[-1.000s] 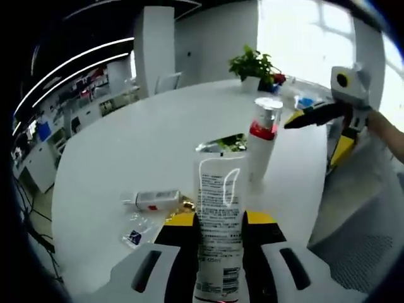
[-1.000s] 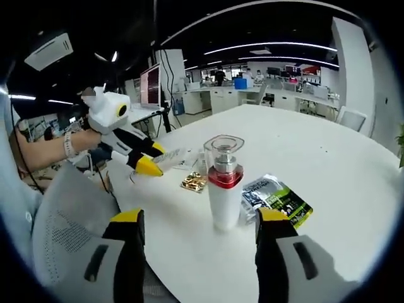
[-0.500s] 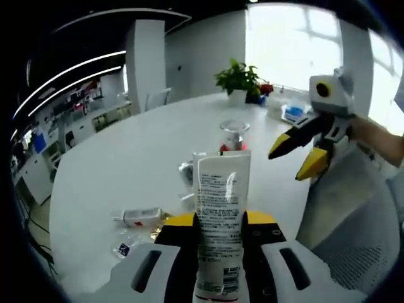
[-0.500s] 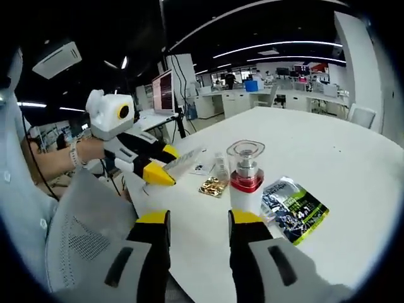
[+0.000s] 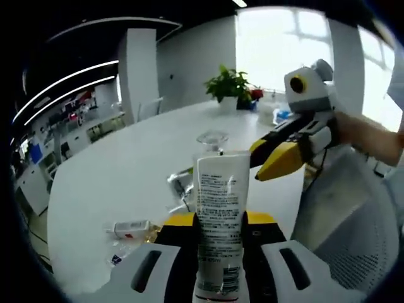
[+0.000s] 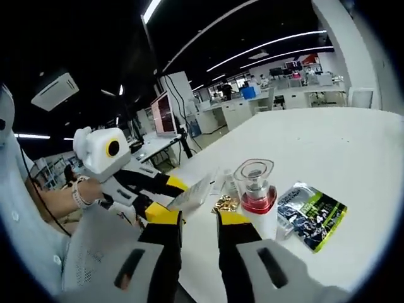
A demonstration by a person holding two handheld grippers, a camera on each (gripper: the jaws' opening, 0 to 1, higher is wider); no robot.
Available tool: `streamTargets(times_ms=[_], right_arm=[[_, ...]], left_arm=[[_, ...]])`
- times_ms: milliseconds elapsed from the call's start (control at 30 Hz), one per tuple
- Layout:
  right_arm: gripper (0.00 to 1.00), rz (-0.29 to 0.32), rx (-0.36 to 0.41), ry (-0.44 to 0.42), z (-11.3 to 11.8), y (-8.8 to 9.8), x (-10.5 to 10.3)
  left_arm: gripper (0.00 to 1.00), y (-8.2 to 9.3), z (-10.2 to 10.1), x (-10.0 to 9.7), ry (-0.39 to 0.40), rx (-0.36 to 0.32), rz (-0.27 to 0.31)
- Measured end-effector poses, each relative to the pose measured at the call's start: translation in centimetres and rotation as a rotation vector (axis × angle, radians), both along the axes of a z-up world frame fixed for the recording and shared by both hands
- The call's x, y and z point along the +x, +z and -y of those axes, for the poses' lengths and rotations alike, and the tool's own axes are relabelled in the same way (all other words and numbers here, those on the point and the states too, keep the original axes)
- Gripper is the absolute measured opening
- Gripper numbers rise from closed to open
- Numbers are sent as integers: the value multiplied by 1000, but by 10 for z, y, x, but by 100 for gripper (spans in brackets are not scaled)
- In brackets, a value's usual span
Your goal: Arrange the skincare products in the storage area until every visible bottle or jar stands upright without overlapping.
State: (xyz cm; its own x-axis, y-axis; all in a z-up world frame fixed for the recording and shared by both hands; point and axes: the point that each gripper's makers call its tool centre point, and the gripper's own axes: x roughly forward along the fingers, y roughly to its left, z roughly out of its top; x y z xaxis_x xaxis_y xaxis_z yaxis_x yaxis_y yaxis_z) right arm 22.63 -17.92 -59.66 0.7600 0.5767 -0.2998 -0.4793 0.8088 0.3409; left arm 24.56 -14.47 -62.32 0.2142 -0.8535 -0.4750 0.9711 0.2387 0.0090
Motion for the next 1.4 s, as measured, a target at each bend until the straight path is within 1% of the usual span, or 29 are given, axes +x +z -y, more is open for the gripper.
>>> streamTargets(times_ms=[100, 267, 367, 433, 500, 600, 700, 733, 767, 800, 867, 900, 1000, 1033, 1067, 1167, 1200, 1233, 1300, 1400], right_arm=[[19, 1, 19, -2, -2, 1, 1], [15, 2, 54, -15, -3, 5, 5], [10, 1, 47, -26, -1, 7, 6], [8, 11, 58, -29, -3, 12, 7], [7, 15, 53, -25, -6, 14, 7], [6, 27, 34, -18, -13, 18, 8], [5, 44, 6, -6, -22, 23, 7], [5, 47, -10, -4, -23, 23, 8], [4, 46, -44, -4, -23, 21, 8], [4, 48, -53, -3, -23, 20, 9], [4, 48, -47, -2, -24, 20, 9], [4, 56, -60, 0, -25, 21, 8], [4, 84, -120, 13, -31, 24, 9], [3, 98, -165, 17, -32, 24, 10], [3, 102, -181, 18, -32, 24, 11], [3, 94, -164, 17, -29, 22, 14], [3, 90, -162, 17, -28, 21, 14], [3, 89, -168, 19, -29, 19, 13], [3, 102, -205, 35, -32, 17, 11], [4, 110, -210, 49, -36, 18, 14]], left_arm=[[21, 0, 3, -1, -6, 3, 21], [21, -2, 6, -2, -12, -5, 22], [21, -2, 6, -3, -7, -10, 17], [21, -1, 6, -3, -12, -9, 19], [21, -2, 7, -2, -9, -6, 24], [21, -4, 8, 0, -5, 6, 31], [20, -4, 9, 1, 1, 3, 25], [20, -5, 9, 2, 1, 5, 25], [20, -6, 9, 2, 4, 7, 23], [21, -6, 9, 3, 5, 9, 22], [21, -7, 8, 4, 6, 8, 20], [21, -6, 8, 4, 8, 3, 20], [21, -6, 8, 5, 14, 0, 23], [21, -6, 8, 5, 18, 0, 20], [21, -6, 8, 6, 24, -4, 16], [21, -6, 7, 9, 32, -10, 18], [21, -8, 6, 10, 30, 0, 31], [21, -9, 6, 10, 30, 5, 36], [22, -12, 6, 9, 29, 7, 34], [22, -13, 5, 6, 37, -11, 11]])
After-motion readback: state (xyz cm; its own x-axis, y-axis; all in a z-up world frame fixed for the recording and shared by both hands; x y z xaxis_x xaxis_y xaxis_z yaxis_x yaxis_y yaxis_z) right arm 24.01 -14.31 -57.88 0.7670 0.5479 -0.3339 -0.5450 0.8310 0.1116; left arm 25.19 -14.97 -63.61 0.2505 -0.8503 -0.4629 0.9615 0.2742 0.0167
